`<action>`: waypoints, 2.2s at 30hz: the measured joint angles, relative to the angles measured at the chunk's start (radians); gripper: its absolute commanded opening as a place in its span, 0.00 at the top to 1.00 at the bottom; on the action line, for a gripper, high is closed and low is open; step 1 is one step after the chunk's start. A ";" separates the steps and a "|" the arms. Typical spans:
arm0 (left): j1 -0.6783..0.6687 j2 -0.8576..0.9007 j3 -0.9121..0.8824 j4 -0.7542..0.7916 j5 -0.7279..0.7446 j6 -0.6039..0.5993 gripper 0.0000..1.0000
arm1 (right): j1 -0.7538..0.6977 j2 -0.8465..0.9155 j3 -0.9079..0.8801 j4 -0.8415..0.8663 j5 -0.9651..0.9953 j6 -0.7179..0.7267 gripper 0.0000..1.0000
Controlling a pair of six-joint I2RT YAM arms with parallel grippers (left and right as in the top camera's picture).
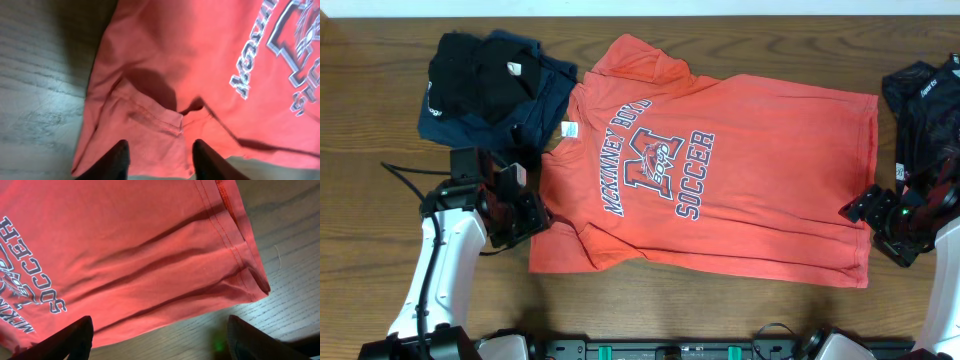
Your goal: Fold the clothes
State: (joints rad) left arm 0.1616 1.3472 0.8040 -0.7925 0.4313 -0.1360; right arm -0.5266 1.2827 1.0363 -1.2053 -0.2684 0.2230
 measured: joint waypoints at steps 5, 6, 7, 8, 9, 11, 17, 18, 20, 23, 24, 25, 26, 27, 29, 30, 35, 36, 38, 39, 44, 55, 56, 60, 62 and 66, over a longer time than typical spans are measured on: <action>0.000 0.002 0.000 -0.075 -0.117 0.004 0.44 | 0.000 0.000 0.000 -0.006 0.000 0.000 0.17; 0.000 0.002 0.000 -0.079 -0.133 0.004 0.44 | 0.000 0.000 0.000 -0.005 0.000 0.000 0.17; 0.000 0.002 0.000 -0.079 -0.150 0.005 0.44 | 0.000 0.000 0.000 -0.005 0.000 0.000 0.17; 0.000 0.002 0.000 -0.078 -0.161 0.005 0.44 | 0.000 0.000 0.000 -0.005 0.000 0.000 0.17; 0.000 0.003 -0.002 -0.073 -0.172 0.005 0.44 | 0.000 0.000 0.000 -0.005 0.000 0.000 0.17; 0.000 0.003 -0.013 -0.044 -0.193 0.005 0.48 | 0.000 0.000 0.000 -0.006 0.000 0.000 0.17; 0.000 0.046 -0.068 0.034 -0.222 0.009 0.66 | 0.000 0.000 0.000 -0.006 0.000 0.000 0.17; 0.000 0.061 -0.071 0.037 -0.221 0.013 0.66 | 0.000 0.000 0.000 -0.006 0.000 0.000 0.17; 0.000 0.087 -0.074 0.047 -0.214 0.023 0.65 | 0.000 0.000 0.000 -0.006 0.000 0.000 0.17; 0.000 0.128 -0.075 0.074 -0.189 0.041 0.65 | 0.000 0.000 0.000 -0.006 0.000 0.000 0.17; 0.000 0.143 -0.075 0.080 -0.182 0.048 0.66 | 0.000 0.000 0.000 -0.006 0.000 0.000 0.17; 0.000 0.155 -0.075 0.084 -0.175 0.053 0.65 | 0.000 0.000 0.000 -0.006 0.000 0.000 0.17; 0.000 0.168 -0.075 0.088 -0.172 0.056 0.65 | 0.000 0.000 0.000 -0.006 0.000 0.000 0.17; -0.001 0.183 -0.075 0.092 -0.164 0.062 0.65 | 0.000 0.000 0.000 -0.006 0.000 0.000 0.17; -0.007 0.202 -0.076 0.101 -0.146 0.075 0.65 | 0.000 0.000 0.000 -0.006 0.000 0.000 0.17; -0.010 0.203 -0.075 0.102 -0.143 0.081 0.65 | 0.000 0.000 0.000 -0.006 0.000 0.000 0.17; -0.032 0.197 -0.071 0.081 -0.120 0.093 0.63 | 0.000 0.000 0.000 -0.005 0.000 0.000 0.17; -0.033 0.192 -0.067 0.075 -0.119 0.094 0.62 | 0.000 0.000 0.000 -0.005 0.000 0.000 0.17; -0.033 0.172 -0.056 0.071 -0.116 0.098 0.61 | 0.000 0.000 0.000 -0.002 0.000 0.000 0.17; -0.033 0.160 -0.051 0.080 -0.116 0.100 0.62 | 0.000 0.000 0.000 -0.001 0.000 0.000 0.17; -0.033 0.136 -0.028 0.122 -0.115 0.108 0.63 | 0.000 0.000 0.000 0.003 0.000 0.000 0.17; -0.065 0.200 -0.029 0.173 -0.124 0.118 0.57 | 0.000 0.000 0.000 0.004 0.000 0.000 0.17; -0.067 0.203 -0.029 0.173 -0.124 0.118 0.57 | 0.000 0.000 0.000 0.003 0.000 0.000 0.17; -0.077 0.218 -0.029 0.174 -0.126 0.131 0.57 | 0.000 0.000 0.000 0.003 0.000 0.000 0.17; -0.083 0.229 -0.031 0.181 -0.143 0.138 0.57 | 0.000 0.000 0.000 0.003 0.000 0.000 0.17; -0.085 0.242 -0.031 0.192 -0.150 0.141 0.64 | 0.000 0.000 0.000 0.002 0.000 0.000 0.17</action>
State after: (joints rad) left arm 0.0765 1.5894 0.7734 -0.6006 0.2810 0.0048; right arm -0.5266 1.2827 1.0363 -1.2030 -0.2687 0.2230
